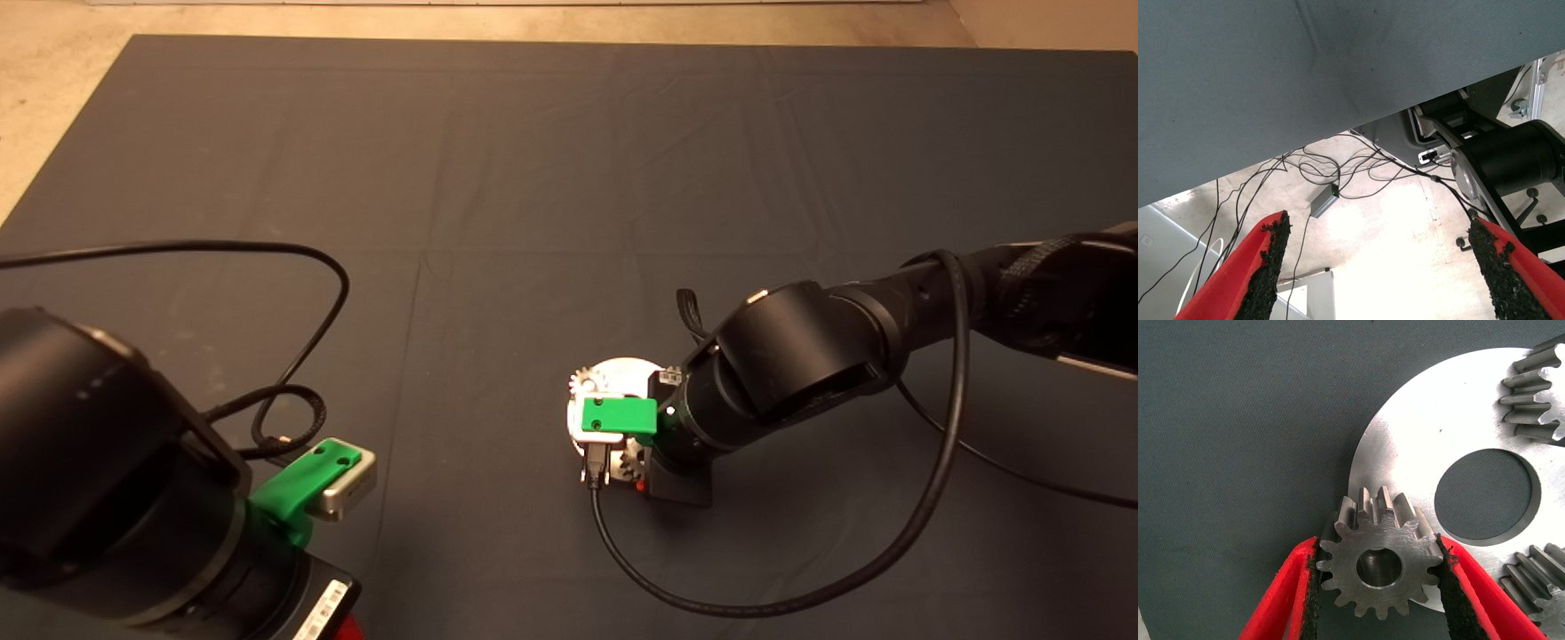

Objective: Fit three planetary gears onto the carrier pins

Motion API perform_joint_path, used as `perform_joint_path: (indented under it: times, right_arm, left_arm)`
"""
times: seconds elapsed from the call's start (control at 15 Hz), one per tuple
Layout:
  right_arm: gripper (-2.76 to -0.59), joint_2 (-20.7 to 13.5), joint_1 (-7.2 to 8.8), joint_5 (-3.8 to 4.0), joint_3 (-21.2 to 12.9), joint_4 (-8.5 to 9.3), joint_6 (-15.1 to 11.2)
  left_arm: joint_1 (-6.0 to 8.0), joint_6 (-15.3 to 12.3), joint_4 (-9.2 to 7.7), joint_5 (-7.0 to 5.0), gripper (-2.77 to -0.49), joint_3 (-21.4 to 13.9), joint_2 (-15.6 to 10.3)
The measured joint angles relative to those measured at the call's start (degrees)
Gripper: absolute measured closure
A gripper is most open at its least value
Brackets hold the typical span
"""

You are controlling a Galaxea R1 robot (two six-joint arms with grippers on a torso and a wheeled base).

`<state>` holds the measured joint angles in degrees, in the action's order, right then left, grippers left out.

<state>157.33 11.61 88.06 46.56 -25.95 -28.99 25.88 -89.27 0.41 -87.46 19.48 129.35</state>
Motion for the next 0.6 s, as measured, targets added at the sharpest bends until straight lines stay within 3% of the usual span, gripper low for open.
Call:
perform_joint_path:
  times: [0.47,0.6]
  right_arm:
    - [-1.07,0.0,-0.04,0.02,0.0,-0.12,0.0]
    - [-1.07,0.0,-0.52,0.35,0.0,-0.33,0.0]
  left_arm:
    - [0.00,0.0,0.00,0.00,-1.88,0.0,0.0]
    - [0.00,0.0,0.00,0.00,-1.88,0.0,0.0]
